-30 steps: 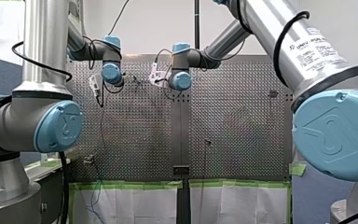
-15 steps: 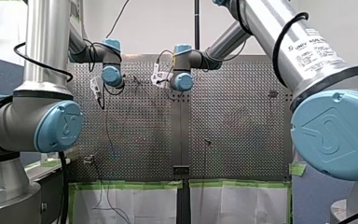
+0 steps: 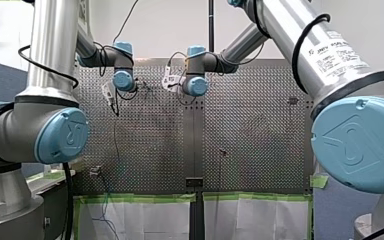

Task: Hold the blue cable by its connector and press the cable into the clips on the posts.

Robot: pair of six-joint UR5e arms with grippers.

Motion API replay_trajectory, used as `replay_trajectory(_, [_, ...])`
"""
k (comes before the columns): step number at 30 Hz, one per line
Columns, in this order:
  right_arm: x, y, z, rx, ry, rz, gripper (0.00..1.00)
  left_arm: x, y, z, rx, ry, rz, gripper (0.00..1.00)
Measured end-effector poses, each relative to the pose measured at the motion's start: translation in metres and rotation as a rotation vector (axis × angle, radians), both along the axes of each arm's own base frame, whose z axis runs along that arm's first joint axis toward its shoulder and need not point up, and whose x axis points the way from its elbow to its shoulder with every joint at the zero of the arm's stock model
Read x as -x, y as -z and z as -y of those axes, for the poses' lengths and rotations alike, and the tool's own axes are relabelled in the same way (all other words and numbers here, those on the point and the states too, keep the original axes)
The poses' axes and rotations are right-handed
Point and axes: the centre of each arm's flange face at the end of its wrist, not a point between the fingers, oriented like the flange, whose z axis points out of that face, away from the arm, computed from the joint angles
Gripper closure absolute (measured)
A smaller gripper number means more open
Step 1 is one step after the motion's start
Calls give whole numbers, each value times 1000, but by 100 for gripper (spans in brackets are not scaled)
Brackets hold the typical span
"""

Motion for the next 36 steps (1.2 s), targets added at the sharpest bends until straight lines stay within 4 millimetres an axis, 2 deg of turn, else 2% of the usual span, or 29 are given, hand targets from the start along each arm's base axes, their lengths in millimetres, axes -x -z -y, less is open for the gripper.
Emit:
replay_trajectory(4, [3, 0, 8, 0, 10, 4, 100, -9, 0, 0, 9, -1, 3, 100])
replay_trajectory(12, [3, 18, 31, -13, 31, -4, 100, -19, -3, -8, 27, 3, 23, 100])
replay_trajectory(19, [9, 10, 49, -1, 53, 12, 100, -33, 11, -7, 21, 21, -11, 100])
replay_trajectory(27, [23, 8, 70, 5, 88, 21, 100, -46, 8, -9, 29, 20, -29, 100])
replay_trajectory(36, [42, 9, 92, 0, 156, 24, 100, -50, 9, -12, 19, 15, -62, 100])
